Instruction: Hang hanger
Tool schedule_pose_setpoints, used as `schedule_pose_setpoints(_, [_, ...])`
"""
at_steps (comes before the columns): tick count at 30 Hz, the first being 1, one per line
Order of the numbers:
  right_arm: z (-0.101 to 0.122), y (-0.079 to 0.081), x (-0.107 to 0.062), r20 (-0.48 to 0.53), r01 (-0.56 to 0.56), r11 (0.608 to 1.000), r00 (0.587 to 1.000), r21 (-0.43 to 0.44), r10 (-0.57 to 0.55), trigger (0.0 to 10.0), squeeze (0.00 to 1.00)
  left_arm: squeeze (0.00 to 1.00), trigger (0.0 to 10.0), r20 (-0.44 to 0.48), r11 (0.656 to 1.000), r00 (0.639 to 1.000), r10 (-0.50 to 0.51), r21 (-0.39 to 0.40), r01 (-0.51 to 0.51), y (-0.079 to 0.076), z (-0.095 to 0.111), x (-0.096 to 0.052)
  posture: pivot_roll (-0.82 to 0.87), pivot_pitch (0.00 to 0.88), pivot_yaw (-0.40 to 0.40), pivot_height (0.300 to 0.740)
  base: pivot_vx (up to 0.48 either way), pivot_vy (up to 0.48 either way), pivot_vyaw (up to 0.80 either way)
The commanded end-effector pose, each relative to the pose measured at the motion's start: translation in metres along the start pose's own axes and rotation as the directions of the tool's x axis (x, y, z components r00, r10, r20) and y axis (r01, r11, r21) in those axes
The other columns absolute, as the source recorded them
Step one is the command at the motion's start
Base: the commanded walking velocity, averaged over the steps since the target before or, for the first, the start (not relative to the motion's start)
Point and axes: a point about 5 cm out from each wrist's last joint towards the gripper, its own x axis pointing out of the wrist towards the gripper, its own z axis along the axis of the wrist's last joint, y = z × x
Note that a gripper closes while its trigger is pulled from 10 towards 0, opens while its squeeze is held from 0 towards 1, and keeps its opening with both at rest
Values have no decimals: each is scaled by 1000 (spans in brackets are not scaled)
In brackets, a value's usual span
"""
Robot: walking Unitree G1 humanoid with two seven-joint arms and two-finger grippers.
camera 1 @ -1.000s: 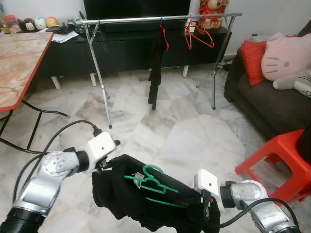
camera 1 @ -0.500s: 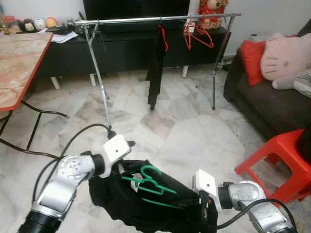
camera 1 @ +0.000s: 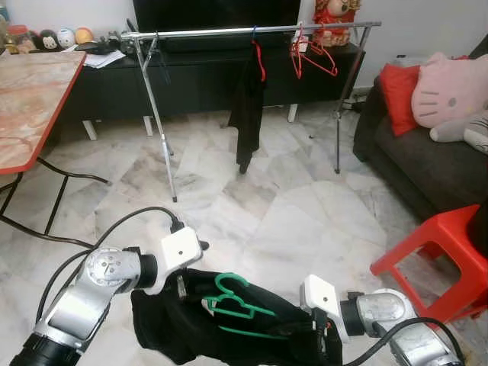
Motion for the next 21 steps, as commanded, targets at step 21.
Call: schedule_pose_setpoints(21, [4, -2, -4, 22, -1, 1000, 1000, -19, 1, 0, 0, 0, 10000, 126, 979, 992, 28, -203, -2, 28, 3, -65, 18, 10, -40, 740, 0, 0, 0])
